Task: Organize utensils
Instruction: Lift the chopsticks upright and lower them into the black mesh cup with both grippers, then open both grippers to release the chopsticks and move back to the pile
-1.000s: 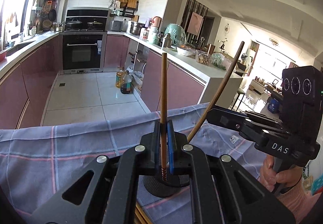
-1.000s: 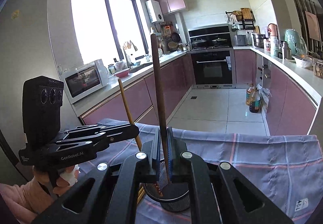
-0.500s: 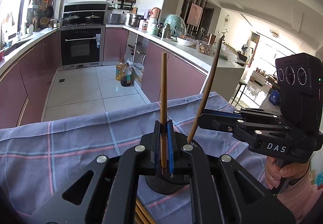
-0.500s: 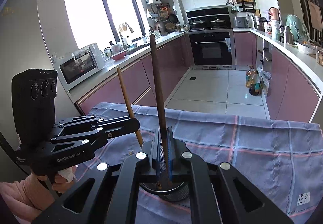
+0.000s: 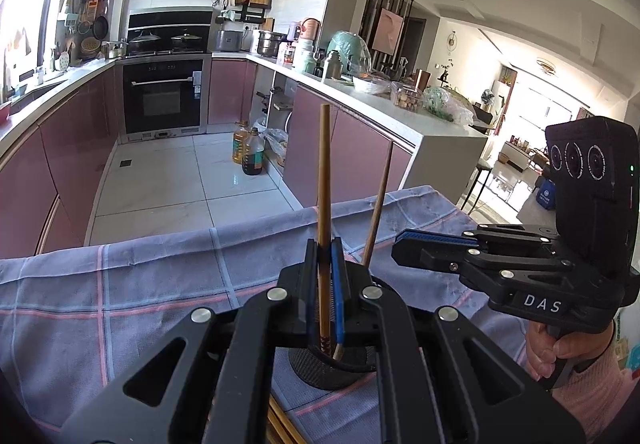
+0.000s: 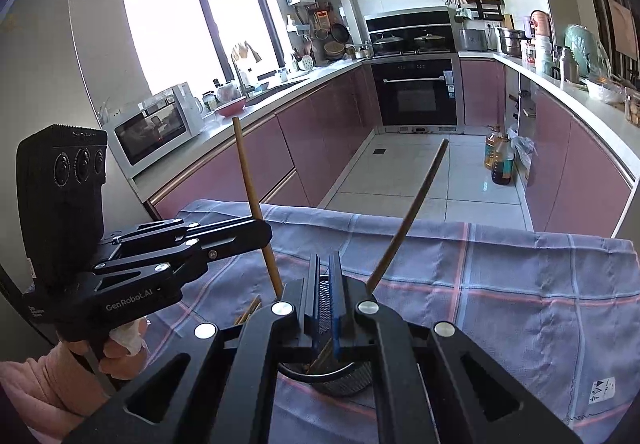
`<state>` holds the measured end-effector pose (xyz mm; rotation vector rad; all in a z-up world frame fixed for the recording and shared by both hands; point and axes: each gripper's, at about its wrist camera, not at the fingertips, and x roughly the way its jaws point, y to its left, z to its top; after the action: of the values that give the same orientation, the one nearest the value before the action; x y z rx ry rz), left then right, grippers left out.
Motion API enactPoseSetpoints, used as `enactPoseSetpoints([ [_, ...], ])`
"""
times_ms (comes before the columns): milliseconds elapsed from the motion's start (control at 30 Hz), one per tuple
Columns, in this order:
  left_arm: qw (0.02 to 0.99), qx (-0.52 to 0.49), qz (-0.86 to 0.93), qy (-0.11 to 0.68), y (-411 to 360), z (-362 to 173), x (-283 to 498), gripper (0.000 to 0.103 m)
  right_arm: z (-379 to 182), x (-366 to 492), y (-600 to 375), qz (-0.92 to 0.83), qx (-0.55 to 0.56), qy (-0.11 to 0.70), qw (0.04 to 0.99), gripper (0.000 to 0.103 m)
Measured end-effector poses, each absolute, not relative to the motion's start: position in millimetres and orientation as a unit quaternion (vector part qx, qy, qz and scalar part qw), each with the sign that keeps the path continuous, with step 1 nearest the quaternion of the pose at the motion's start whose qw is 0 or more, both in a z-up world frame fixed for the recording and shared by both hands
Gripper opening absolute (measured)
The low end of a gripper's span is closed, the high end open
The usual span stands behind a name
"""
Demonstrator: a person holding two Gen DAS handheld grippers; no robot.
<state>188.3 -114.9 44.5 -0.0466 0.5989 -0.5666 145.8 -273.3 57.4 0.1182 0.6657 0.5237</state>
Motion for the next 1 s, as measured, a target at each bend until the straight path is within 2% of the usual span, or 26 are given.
enactPoseSetpoints([
  [100, 0.918, -0.018, -0.271, 0.289, -116, 43, 191, 0.008, 56, 144, -275, 0.256, 0.062, 0.322, 0.909, 0.005],
  [167, 0.922, -0.012, -0.265, 0.282, -117, 44, 188, 0.017, 57, 141, -275, 0.259, 0.064, 0.32, 0.909, 0.007],
  [200, 0.924, -0.012, -0.261, 0.278, -115, 45, 187, 0.026, 57, 138, -274, 0.262, 0.064, 0.317, 0.909, 0.008],
  [233, 0.926, -0.013, -0.259, 0.274, -114, 46, 185, 0.028, 57, 135, -274, 0.267, 0.064, 0.315, 0.909, 0.009],
  [367, 0.936, -0.003, -0.241, 0.258, -101, 49, 172, 0.036, 52, 113, -257, 0.299, 0.05, 0.311, 0.901, 0.026],
  [467, 0.941, 0.015, -0.221, 0.255, -86, 43, 156, 0.042, 37, 98, -236, 0.323, 0.027, 0.327, 0.888, 0.033],
  [700, 0.924, 0.042, -0.18, 0.335, -51, -17, 137, 0.044, -27, 94, -197, 0.342, 0.019, 0.413, 0.844, 0.034],
  [867, 0.902, 0.032, -0.166, 0.397, -30, -67, 128, 0.044, -45, 93, -180, 0.34, 0.005, 0.434, 0.834, 0.034],
  [1000, 0.895, 0.03, -0.168, 0.413, -21, -88, 121, 0.043, -54, 100, -180, 0.31, 0.01, 0.449, 0.838, 0.033],
])
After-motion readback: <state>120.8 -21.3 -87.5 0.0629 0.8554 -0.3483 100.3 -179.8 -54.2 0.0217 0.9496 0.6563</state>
